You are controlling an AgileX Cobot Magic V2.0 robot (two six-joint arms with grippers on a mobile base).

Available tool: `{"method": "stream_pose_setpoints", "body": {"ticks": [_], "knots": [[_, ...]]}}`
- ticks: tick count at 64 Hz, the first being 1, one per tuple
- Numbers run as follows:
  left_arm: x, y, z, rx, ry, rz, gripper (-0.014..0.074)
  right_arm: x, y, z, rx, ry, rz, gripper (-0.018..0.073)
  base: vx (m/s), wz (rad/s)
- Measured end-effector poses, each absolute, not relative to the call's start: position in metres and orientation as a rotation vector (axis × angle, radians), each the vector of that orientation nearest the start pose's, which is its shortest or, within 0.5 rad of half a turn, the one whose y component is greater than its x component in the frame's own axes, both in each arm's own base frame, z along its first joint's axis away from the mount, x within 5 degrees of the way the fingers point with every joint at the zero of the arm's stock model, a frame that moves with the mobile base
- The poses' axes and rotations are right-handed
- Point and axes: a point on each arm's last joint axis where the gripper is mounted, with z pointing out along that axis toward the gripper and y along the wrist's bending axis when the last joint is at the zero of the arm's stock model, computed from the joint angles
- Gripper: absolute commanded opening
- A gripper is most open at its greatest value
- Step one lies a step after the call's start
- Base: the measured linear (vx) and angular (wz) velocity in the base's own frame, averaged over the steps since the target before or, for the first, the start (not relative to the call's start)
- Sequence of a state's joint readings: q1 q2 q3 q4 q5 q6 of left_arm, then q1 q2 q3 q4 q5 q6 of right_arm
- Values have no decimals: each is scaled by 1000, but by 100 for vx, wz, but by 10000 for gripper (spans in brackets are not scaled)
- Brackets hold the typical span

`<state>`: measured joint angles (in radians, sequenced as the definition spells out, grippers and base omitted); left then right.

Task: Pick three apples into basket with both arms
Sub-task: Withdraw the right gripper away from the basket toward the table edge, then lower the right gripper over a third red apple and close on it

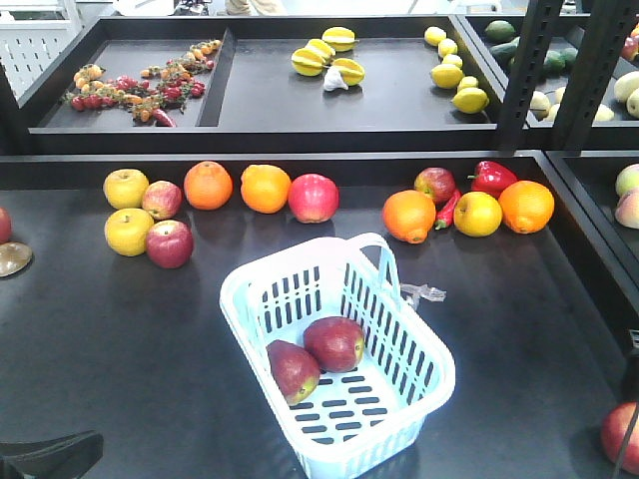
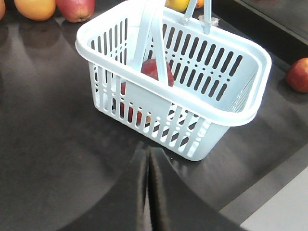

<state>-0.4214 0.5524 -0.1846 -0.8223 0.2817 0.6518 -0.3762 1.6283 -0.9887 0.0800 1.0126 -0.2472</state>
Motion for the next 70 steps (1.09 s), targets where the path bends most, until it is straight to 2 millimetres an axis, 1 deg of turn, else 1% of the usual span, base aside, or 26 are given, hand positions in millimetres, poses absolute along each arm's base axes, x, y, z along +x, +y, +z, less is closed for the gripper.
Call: {"method": "stream_pose_setpoints", "body": {"ticks": [7,16,54,70], "knots": [[89,-60,215,410,2042,-563,-6,264,-101,199,303,3085,39,622,0,0],[89,-60,215,410,2042,-563,-6,268,-103,194,313,3073,30,617,0,0],[89,-60,215,410,2042,-563,-6,280,-106,145,359,3172,105,598,0,0],[89,-60,215,410,2042,-563,-6,282,-107,136,362,3181,108,594,0,0]]}}
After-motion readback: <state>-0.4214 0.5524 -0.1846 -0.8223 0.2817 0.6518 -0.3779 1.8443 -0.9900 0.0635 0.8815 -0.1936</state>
